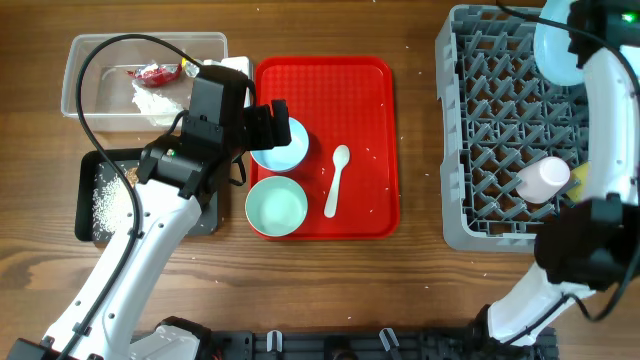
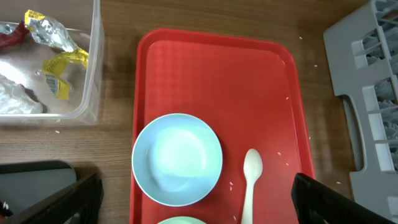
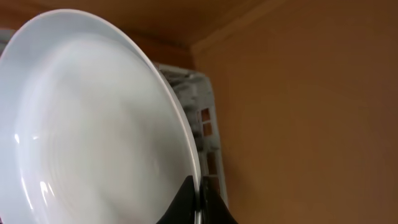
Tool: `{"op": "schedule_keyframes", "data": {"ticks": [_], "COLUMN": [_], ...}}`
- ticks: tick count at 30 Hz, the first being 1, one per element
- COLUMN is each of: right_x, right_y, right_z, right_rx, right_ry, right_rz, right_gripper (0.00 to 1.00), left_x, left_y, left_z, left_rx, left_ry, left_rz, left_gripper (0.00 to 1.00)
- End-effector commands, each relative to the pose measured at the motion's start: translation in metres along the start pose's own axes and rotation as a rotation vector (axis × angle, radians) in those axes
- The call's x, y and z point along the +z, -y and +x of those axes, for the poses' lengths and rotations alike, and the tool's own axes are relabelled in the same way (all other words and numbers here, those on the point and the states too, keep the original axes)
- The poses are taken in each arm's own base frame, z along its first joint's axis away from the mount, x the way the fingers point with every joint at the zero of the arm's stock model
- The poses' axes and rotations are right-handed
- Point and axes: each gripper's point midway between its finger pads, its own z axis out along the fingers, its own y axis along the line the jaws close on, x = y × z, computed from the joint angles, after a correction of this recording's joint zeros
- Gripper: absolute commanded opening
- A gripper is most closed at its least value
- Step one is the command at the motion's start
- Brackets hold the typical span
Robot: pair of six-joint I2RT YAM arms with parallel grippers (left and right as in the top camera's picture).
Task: Sort waste into correct bins and load items into the dishwasher rack
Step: 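Lift the light-blue plate and stand it upright in the dish rack, then grasp the light-blue bowl on the red tray with right gripper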
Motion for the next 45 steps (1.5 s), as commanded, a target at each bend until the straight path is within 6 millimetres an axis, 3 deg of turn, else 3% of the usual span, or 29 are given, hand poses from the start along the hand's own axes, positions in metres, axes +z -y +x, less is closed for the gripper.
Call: {"op": "schedule_keyframes", "data": {"ticks": [1, 7, 11, 12, 14, 15, 16, 21, 23, 25, 26, 29, 31, 34, 35, 36, 39, 41, 43, 45], "right_x": [0.025, 0.041, 0.039, 0.038, 0.036, 0.036, 0.035, 0.021, -0.004, -0.042, -0.066, -0.180, -0.219, -0.252, -0.268, -0.275, -0.283, -0.290, -0.283, -0.272], "right_y": [-0.020, -0.056, -0.061, -0.064, -0.072, -0.072, -0.072, -0.066, -0.066, -0.067, -0.068, -0.068, -0.076, -0.118, -0.151, -0.171, -0.238, -0.294, -0.346, -0.383], "right_z": [0.006, 0.009, 0.006, 0.004, 0.003, 0.003, 0.004, 0.004, -0.006, -0.020, -0.028, -0.056, -0.063, -0.064, -0.064, -0.065, -0.063, -0.056, -0.046, -0.033], "right_rx": [-0.082, -0.082, -0.050, -0.047, -0.046, -0.011, 0.036, 0.227, 0.290, 0.339, 0.374, 0.445, 0.440, 0.396, 0.350, 0.330, 0.279, 0.225, 0.203, 0.190], "right_ry": [-0.042, -0.039, -0.029, -0.024, -0.016, -0.021, -0.028, -0.037, 0.017, 0.102, 0.153, 0.381, 0.435, 0.374, 0.324, 0.291, 0.157, 0.059, -0.047, -0.137], "right_rz": [-0.011, -0.114, -0.132, -0.143, -0.177, -0.177, -0.177, -0.206, -0.311, -0.468, -0.565, -0.983, -1.117, -1.243, -1.307, -1.335, -1.358, -1.390, -1.368, -1.327], "right_gripper": [0.04, 0.04, 0.04, 0.17, 0.76, 0.91, 0.99, 1.00, 1.00, 1.00, 1.00, 1.00, 1.00, 1.00, 1.00, 1.00, 0.95, 0.85, 0.77, 0.70], "left_x": [0.000, 0.006, 0.007, 0.007, 0.007, 0.007, 0.007, 0.007, 0.007, 0.007, 0.007, 0.007, 0.007, 0.006, 0.004, 0.000, -0.012, -0.018, -0.020, -0.022], "left_y": [-0.004, -0.005, -0.005, -0.005, -0.005, -0.005, -0.005, -0.005, -0.005, -0.005, -0.005, -0.008, -0.010, -0.026, -0.039, -0.050, -0.076, -0.090, -0.101, -0.108], "left_z": [-0.001, 0.001, 0.002, 0.002, 0.002, 0.002, 0.002, 0.002, 0.002, 0.003, 0.003, 0.010, 0.013, 0.015, 0.013, 0.009, -0.001, -0.004, -0.001, 0.003], "left_rx": [-0.012, -0.011, -0.011, -0.011, -0.011, -0.011, -0.011, -0.011, -0.011, -0.011, -0.011, -0.010, -0.010, -0.040, -0.076, -0.118, -0.181, -0.212, -0.234, -0.249], "left_ry": [0.009, -0.005, -0.009, -0.009, -0.009, -0.009, -0.009, -0.009, -0.009, -0.012, -0.014, -0.040, -0.055, -0.073, -0.071, -0.062, -0.026, -0.011, -0.023, -0.040], "left_rz": [-0.015, -0.020, -0.022, -0.022, -0.022, -0.022, -0.021, -0.021, -0.022, -0.023, -0.024, -0.034, -0.042, -0.076, -0.100, -0.119, -0.149, -0.173, -0.197, -0.215], "left_gripper": [0.96, 0.96, 0.96, 0.96, 0.96, 0.96, 0.96, 0.98, 1.00, 1.00, 1.00, 1.00, 1.00, 1.00, 1.00, 1.00, 1.00, 1.00, 1.00, 1.00]}}
